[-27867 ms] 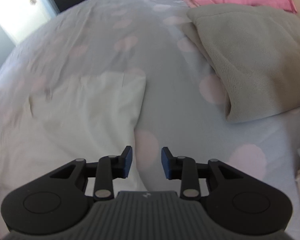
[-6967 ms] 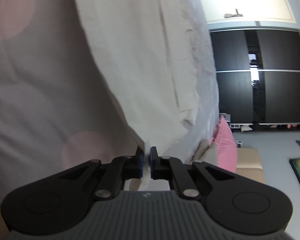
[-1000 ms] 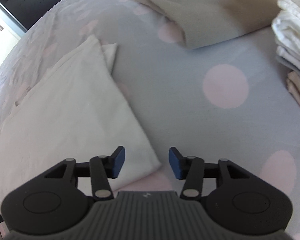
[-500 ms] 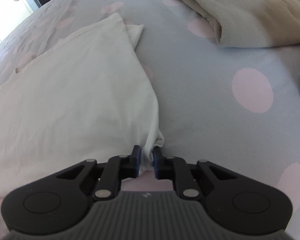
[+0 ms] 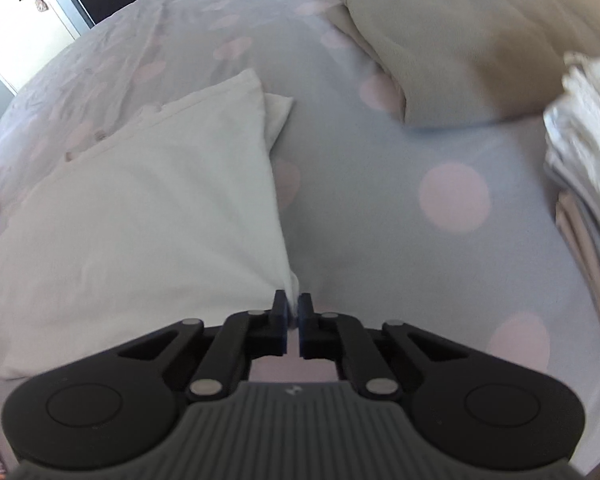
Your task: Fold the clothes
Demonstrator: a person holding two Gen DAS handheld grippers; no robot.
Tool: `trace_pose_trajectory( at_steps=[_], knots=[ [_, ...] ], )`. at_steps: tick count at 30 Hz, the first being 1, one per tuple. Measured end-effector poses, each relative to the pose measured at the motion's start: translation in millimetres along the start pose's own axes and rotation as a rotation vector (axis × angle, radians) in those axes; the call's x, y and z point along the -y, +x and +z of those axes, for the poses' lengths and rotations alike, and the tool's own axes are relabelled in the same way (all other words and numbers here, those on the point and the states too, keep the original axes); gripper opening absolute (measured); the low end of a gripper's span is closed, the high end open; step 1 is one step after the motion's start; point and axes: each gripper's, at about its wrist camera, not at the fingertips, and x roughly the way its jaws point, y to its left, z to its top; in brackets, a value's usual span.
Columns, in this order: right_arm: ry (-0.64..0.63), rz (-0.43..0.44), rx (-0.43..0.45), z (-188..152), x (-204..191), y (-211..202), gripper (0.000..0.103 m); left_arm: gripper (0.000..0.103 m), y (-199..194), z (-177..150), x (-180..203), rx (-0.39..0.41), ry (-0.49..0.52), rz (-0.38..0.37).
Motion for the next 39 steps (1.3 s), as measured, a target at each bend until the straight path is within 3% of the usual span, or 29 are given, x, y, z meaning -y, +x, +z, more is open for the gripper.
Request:
trace_pose_trajectory(
  at_steps=[5, 11, 14, 16, 19, 23, 27, 31, 33, 34, 35, 39],
  knots=[
    [-0.021, 0.041, 0.006, -18, 2, -6, 0.006, 0.0, -7, -17, -19, 0.05, -0.087, -0.084],
    [0.016, 0.026, -0.001, -20, 6, 1, 0.006, 0.001, -11, -5, -1, 0.162, -0.103, -0.159],
    [0.026, 0.023, 0.002, -19, 5, 3, 0.008, 0.014, -4, 5, 4, 0.183, -0.116, -0.18],
    [0.027, 0.016, 0.008, -19, 5, 4, 0.013, 0.018, 3, 13, 5, 0.186, -0.115, -0.174],
    [0.041, 0.021, 0.013, -18, 8, 8, 0.051, 0.023, 18, 21, 3, 0.168, -0.12, -0.15],
    [0.071, 0.019, -0.008, -14, 16, 21, 0.053, 0.026, 42, 29, -8, 0.123, -0.149, -0.132],
    [0.108, 0.023, -0.057, -17, 25, 41, 0.051, 0.026, 61, 33, -17, 0.106, -0.186, -0.147],
    [0.137, 0.055, -0.087, -20, 26, 57, 0.037, 0.024, 70, 36, -18, 0.104, -0.187, -0.169],
    [0.128, 0.058, -0.086, -21, 22, 60, 0.032, 0.014, 69, 38, -16, 0.104, -0.179, -0.173],
    [0.118, 0.053, -0.084, -20, 20, 61, 0.024, 0.008, 66, 40, -14, 0.098, -0.168, -0.169],
    [0.108, 0.049, -0.082, -20, 17, 61, 0.015, 0.006, 63, 41, -12, 0.092, -0.156, -0.165],
    [0.115, 0.051, -0.063, -18, 16, 50, 0.01, 0.005, 43, 47, -1, 0.088, -0.096, -0.14]
  ],
)
